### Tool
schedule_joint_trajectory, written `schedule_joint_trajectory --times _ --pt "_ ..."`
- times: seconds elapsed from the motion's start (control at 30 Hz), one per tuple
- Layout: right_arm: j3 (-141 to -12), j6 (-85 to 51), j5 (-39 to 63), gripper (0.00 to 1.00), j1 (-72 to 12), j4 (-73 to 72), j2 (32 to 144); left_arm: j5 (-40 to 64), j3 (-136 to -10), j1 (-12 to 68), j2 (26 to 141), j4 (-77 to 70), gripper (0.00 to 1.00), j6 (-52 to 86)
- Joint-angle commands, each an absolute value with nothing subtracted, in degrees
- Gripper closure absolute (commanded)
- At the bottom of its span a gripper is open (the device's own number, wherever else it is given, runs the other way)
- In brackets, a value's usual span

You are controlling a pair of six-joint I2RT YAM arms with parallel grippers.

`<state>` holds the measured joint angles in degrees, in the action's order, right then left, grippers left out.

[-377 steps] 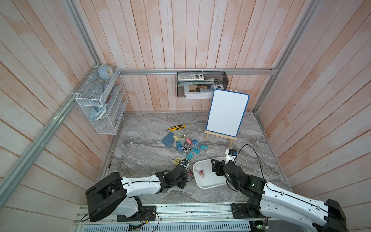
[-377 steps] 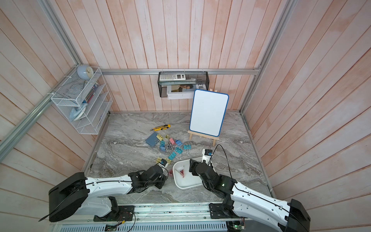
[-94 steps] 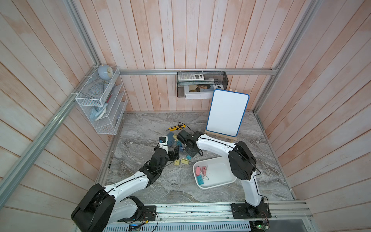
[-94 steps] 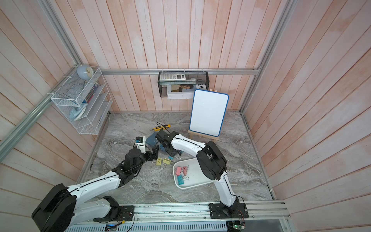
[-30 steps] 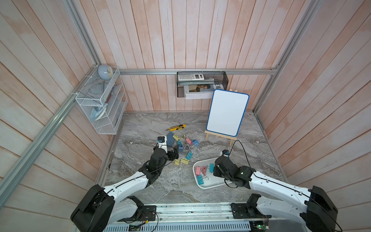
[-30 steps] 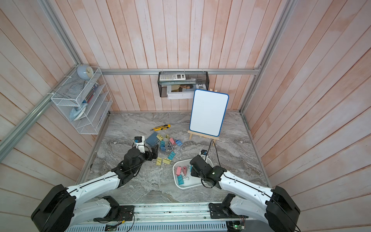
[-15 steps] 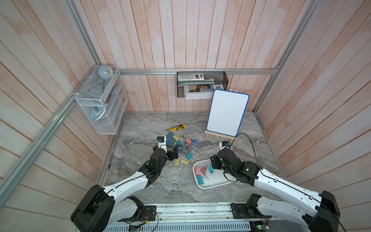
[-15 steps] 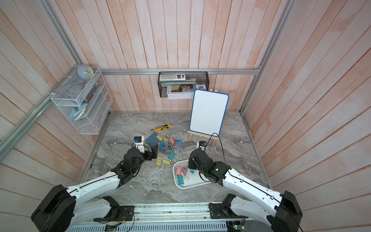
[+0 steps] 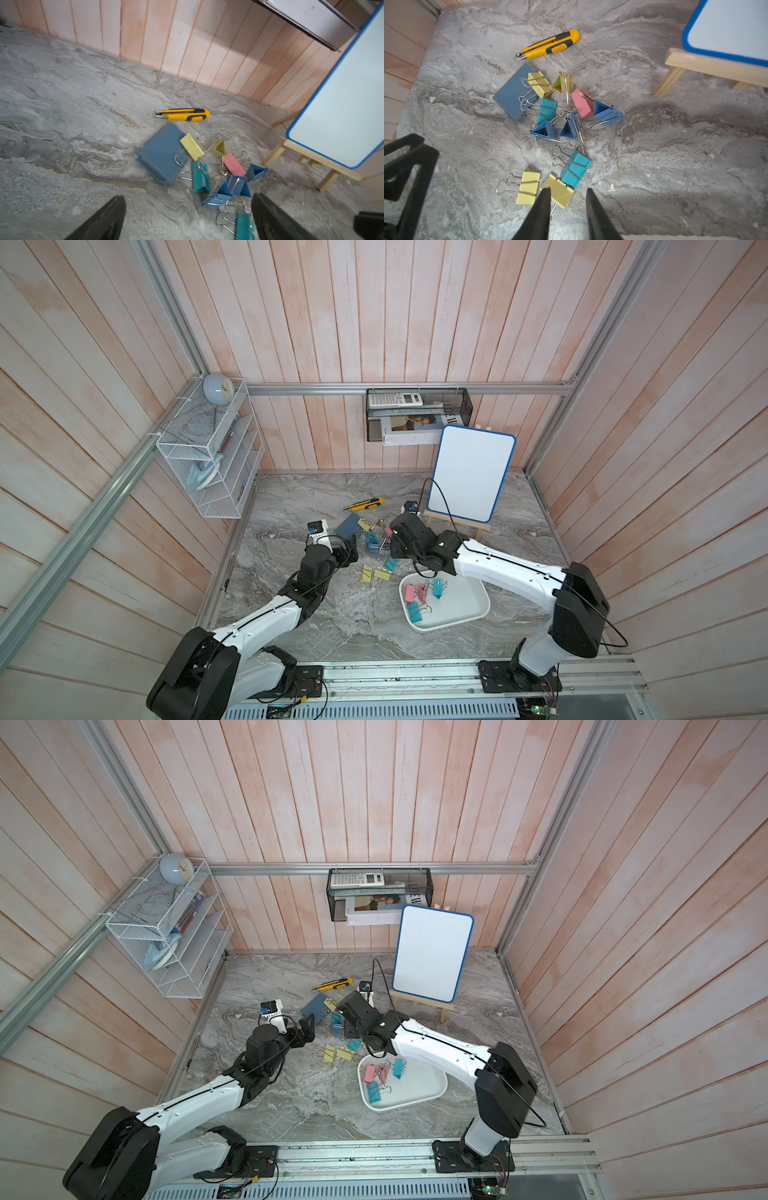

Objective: Put the binder clips in the storage box
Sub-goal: Pick up the binder clip at the center of the board.

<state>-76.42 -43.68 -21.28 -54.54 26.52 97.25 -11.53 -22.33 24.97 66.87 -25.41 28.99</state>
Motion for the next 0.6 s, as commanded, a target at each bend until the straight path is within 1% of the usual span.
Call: schedule_joint_trajectory --times 0.0,0.2,0.4,0.57 --pt "-82.89 -46.83 -27.01 0.66 -55.73 34.19 103.73 -6.89 -20.53 21.86 67.90 -28.69 0.00 34.67" --pt "-94.60 -44.08 -30.30 0.64 -57.13 42.49 115.22 -5.46 -20.32 21.01 67.75 -29.10 0.00 35.25" --pt "-106.41 -42.28 -28.36 0.62 -57.30 52.77 125.28 -5.03 -20.21 20.92 68.24 -29.77 0.00 35.62" --pt "-107.86 -42.36 -28.70 0.64 -57.48 54.50 128.40 -5.06 -20.17 20.92 68.27 -29.82 0.00 35.60"
